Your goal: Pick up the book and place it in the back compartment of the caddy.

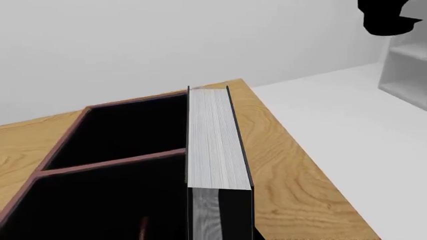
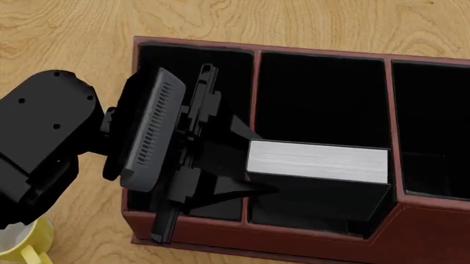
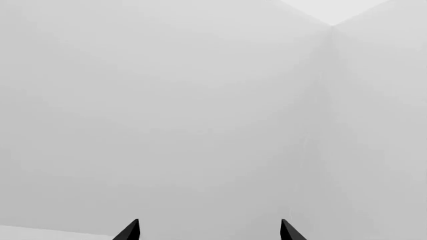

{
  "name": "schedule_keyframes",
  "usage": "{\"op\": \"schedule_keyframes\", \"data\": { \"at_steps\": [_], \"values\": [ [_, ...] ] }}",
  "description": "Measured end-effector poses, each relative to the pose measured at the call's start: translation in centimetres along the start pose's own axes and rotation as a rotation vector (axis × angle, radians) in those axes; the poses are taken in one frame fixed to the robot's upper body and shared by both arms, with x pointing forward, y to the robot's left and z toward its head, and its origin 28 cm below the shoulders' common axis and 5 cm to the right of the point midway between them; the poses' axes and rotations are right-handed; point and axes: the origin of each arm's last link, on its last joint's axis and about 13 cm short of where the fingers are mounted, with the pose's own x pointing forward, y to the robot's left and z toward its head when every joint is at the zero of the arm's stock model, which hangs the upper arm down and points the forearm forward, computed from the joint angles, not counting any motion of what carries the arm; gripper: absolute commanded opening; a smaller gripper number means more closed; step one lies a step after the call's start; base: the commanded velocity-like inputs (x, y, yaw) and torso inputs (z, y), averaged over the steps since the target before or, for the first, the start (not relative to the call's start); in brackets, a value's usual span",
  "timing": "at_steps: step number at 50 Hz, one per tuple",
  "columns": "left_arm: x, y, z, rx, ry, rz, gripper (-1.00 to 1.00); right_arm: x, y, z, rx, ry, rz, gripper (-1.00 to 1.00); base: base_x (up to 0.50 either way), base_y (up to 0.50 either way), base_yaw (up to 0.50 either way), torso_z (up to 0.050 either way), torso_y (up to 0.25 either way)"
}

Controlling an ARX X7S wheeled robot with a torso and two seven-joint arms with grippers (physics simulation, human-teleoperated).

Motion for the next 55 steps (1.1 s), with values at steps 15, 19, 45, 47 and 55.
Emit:
{"op": "schedule_keyframes", "data": {
  "at_steps": [15, 19, 45, 47, 55],
  "values": [
    [0.4, 0.1, -0.9, -0.01, 0.001, -0.006, -1.0, -0.1, -0.1, -0.1, -0.002, 0.002, -0.004, 1.0, 0.0, 0.0, 0.0, 0.0, 0.001],
    [0.5, 0.1, -1.1, -0.012, 0.002, -0.007, -1.0, -0.1, -0.1, -0.1, -0.002, 0.003, -0.005, 1.0, 0.0, 0.0, 0.0, 0.0, 0.003],
    [1.1, 0.8, -2.6, -0.023, 0.029, -0.012, -1.0, -0.4, -0.4, -0.2, -0.005, 0.007, -0.016, 1.0, 0.0, 0.0, 0.0, 0.0, 0.001],
    [1.2, 0.8, -2.7, -0.025, 0.031, -0.013, -1.0, -0.4, -0.4, -0.2, -0.005, 0.008, -0.017, 1.0, 0.0, 0.0, 0.0, 0.0, 0.0],
    [1.4, 1.0, -3.4, -0.034, 0.038, -0.014, -1.0, -0.4, -0.5, -0.3, -0.007, 0.01, -0.02, 1.0, 0.0, 0.0, 0.0, 0.001, 0.001]
  ]
}}
